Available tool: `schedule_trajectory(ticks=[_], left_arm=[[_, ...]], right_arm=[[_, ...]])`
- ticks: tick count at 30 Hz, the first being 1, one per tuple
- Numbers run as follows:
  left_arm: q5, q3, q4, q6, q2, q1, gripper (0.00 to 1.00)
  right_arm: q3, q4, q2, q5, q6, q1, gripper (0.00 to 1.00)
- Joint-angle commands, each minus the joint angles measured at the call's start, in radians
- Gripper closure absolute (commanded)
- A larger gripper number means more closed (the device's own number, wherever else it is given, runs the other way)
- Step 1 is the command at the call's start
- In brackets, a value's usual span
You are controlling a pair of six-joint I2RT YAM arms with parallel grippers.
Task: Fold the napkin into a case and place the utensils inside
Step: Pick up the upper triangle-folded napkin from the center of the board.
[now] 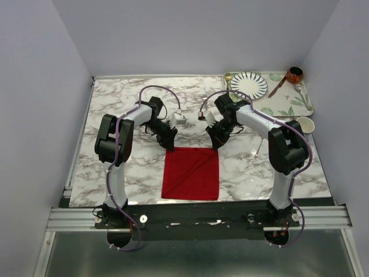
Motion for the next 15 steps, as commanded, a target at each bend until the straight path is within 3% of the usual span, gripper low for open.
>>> schedule_trajectory(ticks=[1, 5, 10, 15], left_arm=[[-0.129, -0.030, -0.015, 0.047, 0.013, -0.004, 0.61], [-0.121, -0.018, -0.015, 0.040, 0.013, -0.004, 0.75], [-0.109, -0.015, -0.014, 0.032, -0.004, -0.004, 1.00], [-0.095, -0.018, -0.011, -0.002, -0.059, -0.004, 1.00]], right_arm=[[0.027, -0.014, 0.017, 0.002, -0.010, 0.005, 0.99], [0.032, -0.013, 0.018, -0.010, -0.003, 0.005, 0.99], [0.029, -0.005, 0.018, -0.029, 0.000, 0.005, 1.00], [0.021, 0.010, -0.018, -0.037, -0.003, 0.007, 0.99]])
